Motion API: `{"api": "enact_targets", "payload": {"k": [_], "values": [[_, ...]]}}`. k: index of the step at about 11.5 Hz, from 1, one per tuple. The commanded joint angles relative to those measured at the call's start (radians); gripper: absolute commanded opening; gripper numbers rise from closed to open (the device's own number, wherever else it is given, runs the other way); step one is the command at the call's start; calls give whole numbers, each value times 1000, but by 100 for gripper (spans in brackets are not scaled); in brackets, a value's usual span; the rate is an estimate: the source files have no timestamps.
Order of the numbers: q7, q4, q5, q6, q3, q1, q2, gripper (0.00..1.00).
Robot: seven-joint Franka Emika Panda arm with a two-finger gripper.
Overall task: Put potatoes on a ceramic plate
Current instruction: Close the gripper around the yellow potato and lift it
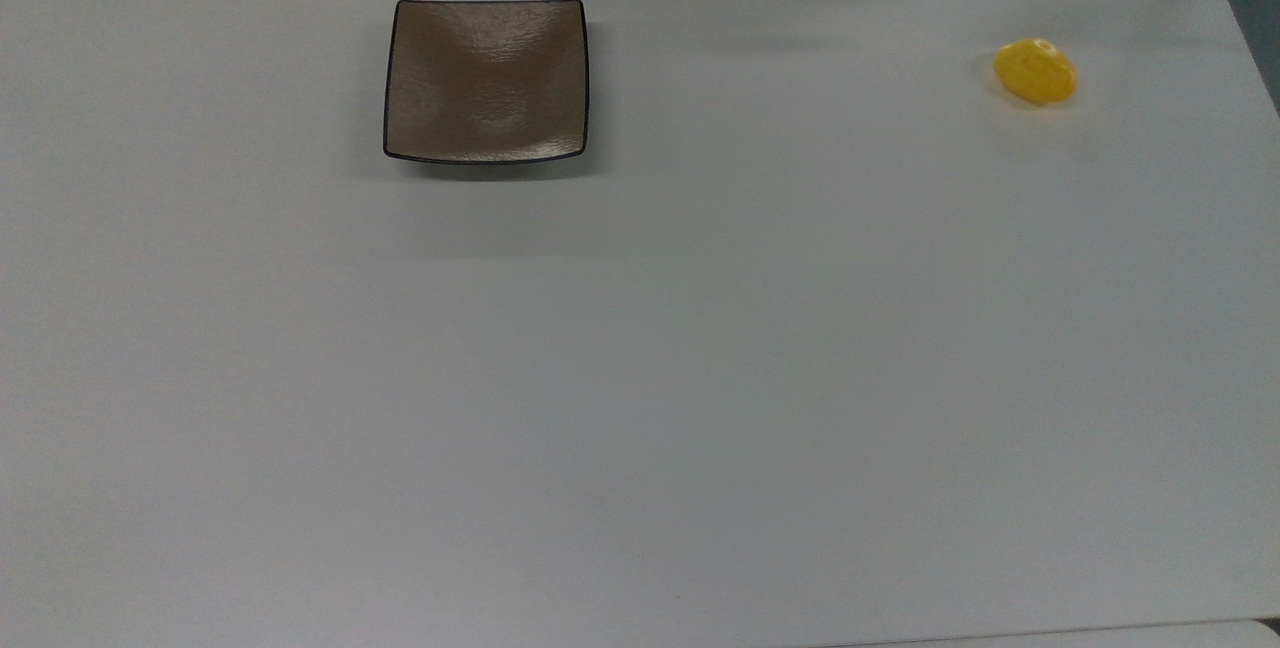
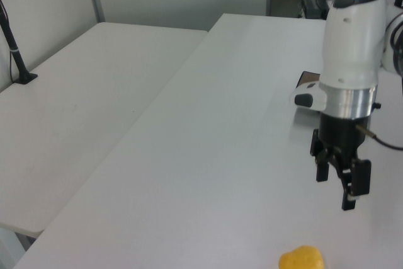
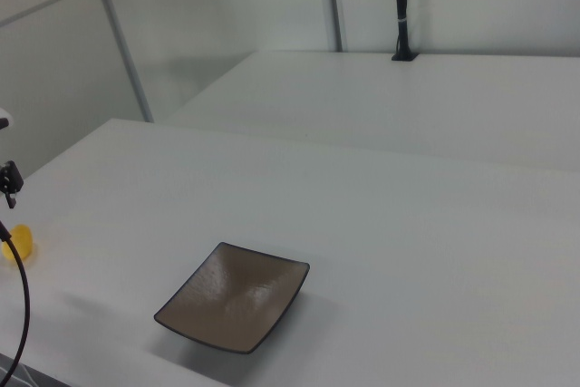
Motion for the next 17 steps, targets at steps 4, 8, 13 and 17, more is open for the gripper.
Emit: {"api": "enact_targets", "payload": {"k": [4,8,13,17], "values": [[193,11,-175,177,-6,81,178,100],[282,13,-282,259,-8,97,266,100],[299,48,-341,290,-12,92,337,100],[298,56,-382,291,-12,89,364,88]]}}
